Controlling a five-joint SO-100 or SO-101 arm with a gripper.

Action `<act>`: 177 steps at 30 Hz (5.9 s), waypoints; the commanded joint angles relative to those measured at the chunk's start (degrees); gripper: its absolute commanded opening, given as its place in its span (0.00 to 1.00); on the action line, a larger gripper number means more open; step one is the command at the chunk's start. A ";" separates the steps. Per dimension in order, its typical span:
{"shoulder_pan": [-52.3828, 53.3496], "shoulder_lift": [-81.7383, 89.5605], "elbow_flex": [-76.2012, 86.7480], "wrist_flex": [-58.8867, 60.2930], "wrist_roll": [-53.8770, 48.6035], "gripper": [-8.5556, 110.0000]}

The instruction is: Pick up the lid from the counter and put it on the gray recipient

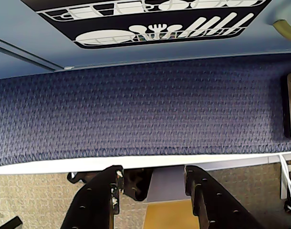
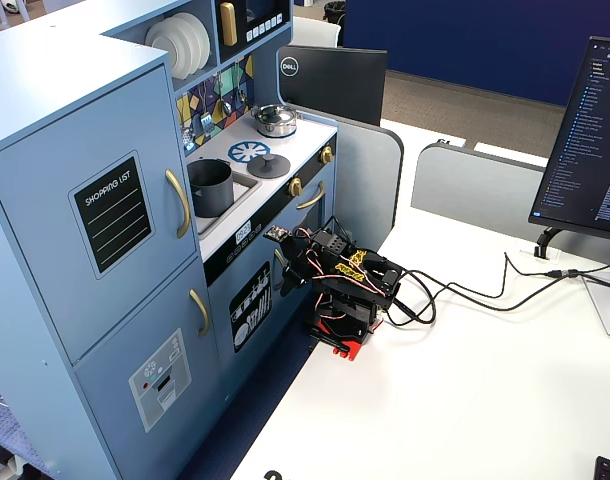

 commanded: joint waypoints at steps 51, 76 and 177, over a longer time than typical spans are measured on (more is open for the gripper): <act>39.55 -37.79 -30.85 -82.35 -0.35 0.27; 37.62 -68.20 -50.54 -90.26 -2.72 0.28; 6.06 -67.68 -69.43 -67.50 -3.34 0.07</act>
